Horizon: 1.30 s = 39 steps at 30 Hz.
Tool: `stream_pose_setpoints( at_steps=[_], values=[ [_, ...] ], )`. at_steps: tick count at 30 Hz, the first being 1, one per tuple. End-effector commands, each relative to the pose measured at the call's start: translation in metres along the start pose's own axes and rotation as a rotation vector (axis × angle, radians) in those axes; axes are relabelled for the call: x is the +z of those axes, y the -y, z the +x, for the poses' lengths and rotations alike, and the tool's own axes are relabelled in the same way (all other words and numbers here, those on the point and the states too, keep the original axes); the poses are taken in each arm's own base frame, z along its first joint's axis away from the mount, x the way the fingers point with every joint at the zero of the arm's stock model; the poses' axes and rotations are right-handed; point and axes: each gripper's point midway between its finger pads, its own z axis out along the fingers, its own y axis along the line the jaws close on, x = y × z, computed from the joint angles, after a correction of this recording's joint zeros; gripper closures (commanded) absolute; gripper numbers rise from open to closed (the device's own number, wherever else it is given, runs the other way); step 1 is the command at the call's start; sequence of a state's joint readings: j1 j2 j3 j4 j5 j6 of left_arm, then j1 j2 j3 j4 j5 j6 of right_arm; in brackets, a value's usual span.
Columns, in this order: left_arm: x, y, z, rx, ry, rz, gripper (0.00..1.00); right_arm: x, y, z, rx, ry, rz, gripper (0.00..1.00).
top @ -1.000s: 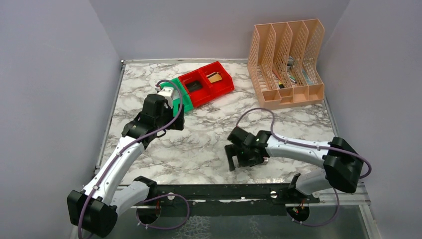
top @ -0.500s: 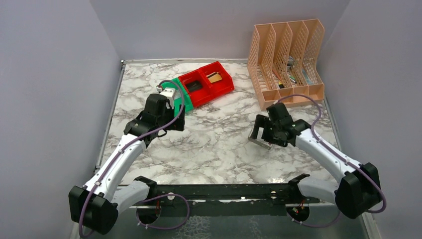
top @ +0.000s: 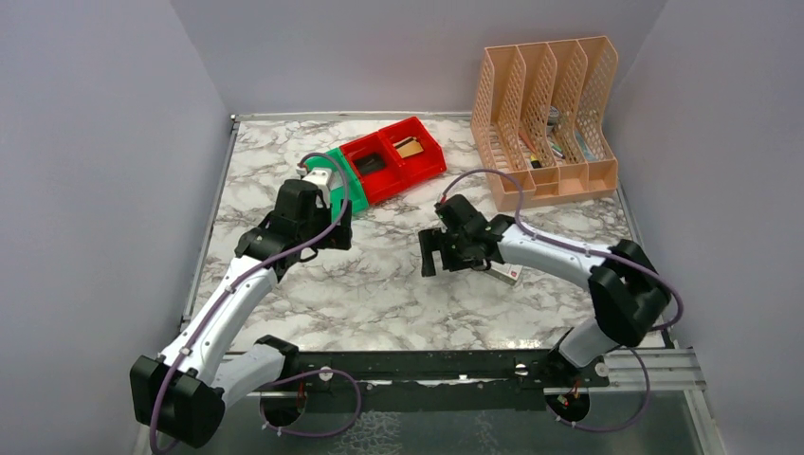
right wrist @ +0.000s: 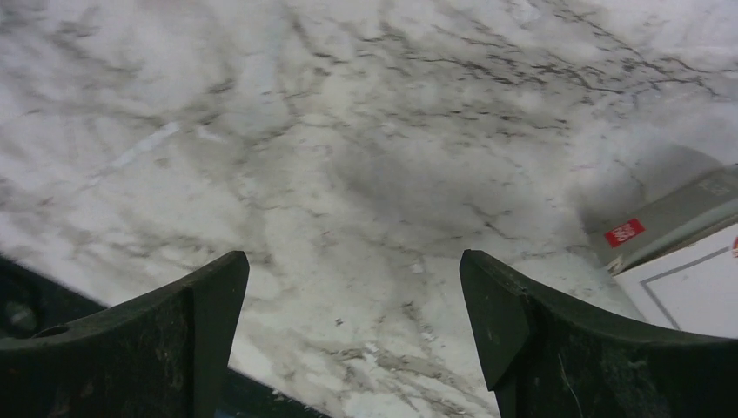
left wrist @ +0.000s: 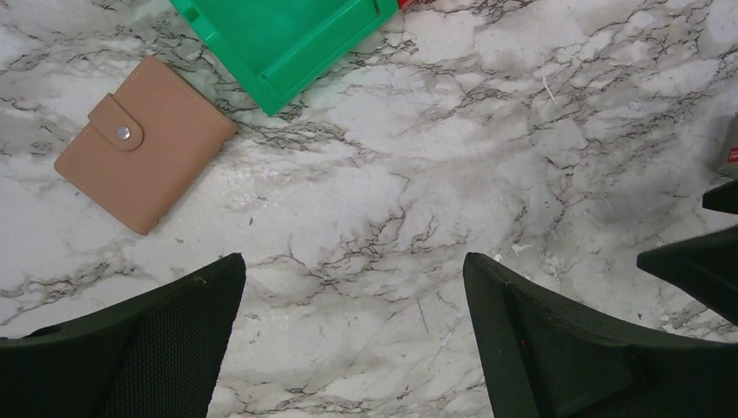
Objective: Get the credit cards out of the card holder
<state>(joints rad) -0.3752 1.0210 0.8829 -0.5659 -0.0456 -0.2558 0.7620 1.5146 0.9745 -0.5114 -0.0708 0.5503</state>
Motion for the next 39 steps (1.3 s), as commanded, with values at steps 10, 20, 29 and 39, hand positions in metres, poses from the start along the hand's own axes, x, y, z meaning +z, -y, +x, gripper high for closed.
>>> stream_pose_setpoints(
  at_steps=[10, 20, 29, 39],
  values=[
    [-0.012, -0.003, -0.008, -0.015, 0.010, -0.029, 0.01, -0.008, 0.190, 0.021, 0.351, -0.033, 0.494, 0.07],
    [-0.011, -0.003, -0.005, -0.015, 0.002, -0.027, 0.01, -0.040, 0.186, -0.025, 0.402, 0.121, 0.338, 0.07],
    [0.005, -0.022, -0.004, -0.141, -0.008, -0.179, 0.01, -0.051, 0.110, -0.045, 0.273, 0.188, -0.066, 0.09],
    [0.003, -0.025, 0.005, -0.301, 0.029, -0.209, 0.01, -0.021, 0.005, -0.143, -0.040, 0.323, -0.160, 0.13]
  ],
)
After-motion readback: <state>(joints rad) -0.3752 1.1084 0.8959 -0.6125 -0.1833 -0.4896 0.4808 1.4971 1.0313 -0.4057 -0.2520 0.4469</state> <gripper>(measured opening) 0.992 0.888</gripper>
